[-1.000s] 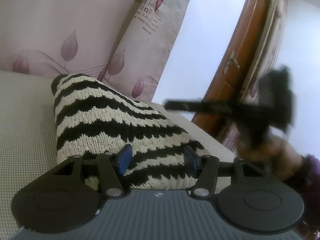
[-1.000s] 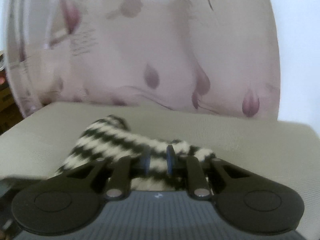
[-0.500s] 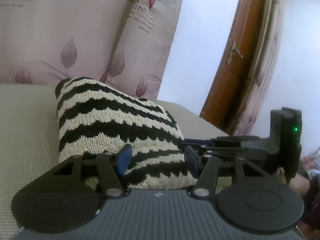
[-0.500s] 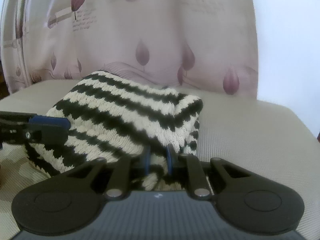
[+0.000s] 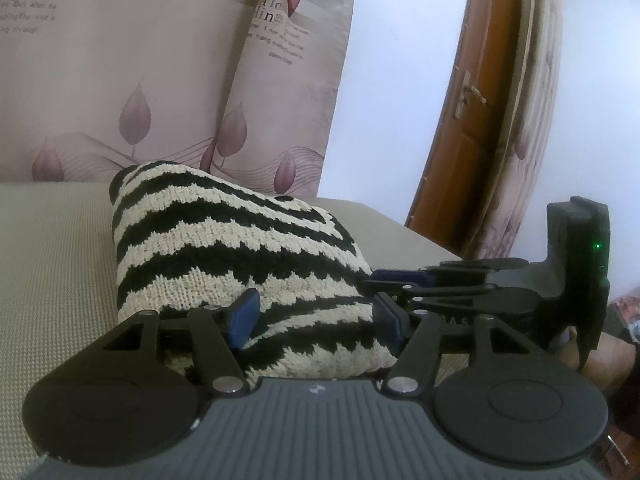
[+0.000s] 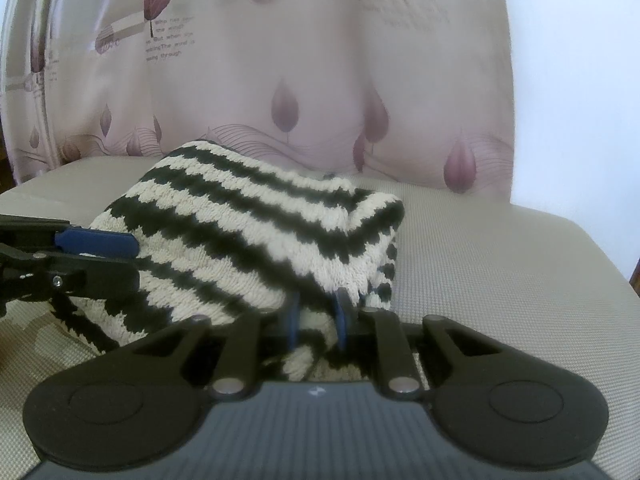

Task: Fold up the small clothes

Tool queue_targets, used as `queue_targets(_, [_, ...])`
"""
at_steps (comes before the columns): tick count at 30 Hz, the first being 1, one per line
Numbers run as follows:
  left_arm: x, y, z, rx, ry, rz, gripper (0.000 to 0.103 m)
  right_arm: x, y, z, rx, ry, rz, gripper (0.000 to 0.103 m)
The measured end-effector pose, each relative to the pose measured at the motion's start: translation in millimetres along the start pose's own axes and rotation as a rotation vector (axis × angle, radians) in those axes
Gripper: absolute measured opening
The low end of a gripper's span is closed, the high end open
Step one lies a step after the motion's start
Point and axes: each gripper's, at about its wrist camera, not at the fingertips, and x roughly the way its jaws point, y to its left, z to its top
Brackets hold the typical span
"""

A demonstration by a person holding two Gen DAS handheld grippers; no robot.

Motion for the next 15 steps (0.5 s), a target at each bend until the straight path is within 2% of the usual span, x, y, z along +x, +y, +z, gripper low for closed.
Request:
queue_targets(1, [-1, -1, 0, 0.003, -0.003, 0.003, 0.066, 0, 1, 0, 0.0, -0.001, -0.018, 0.037])
queue_targets(2, [-1, -1, -1, 0.006, -0.006, 0.004, 0.068, 0, 0, 0, 0.015, 0.002, -0.063, 0.07])
queue_targets(3, [-1, -2, 0, 0.008, -0.005, 0.004, 0.068, 1, -4, -1, 0.055, 0.011, -0.115, 0.09])
queue_targets(4, [-1, -2, -1, 0.01, -0.005, 0.006, 0.068, 2, -11, -1, 0.107, 0.025, -0.12, 0.089])
queue_targets(6, [0, -3, -1, 0.014, -0.004, 0.01, 0.068, 5, -23, -3, 0.18, 0.042, -0.066, 0.088])
queue_targets(15, [1, -5, -1, 0.023, -0.003, 0.016, 0.069, 5, -26, -3, 0.184, 0.044, -0.062, 0.088])
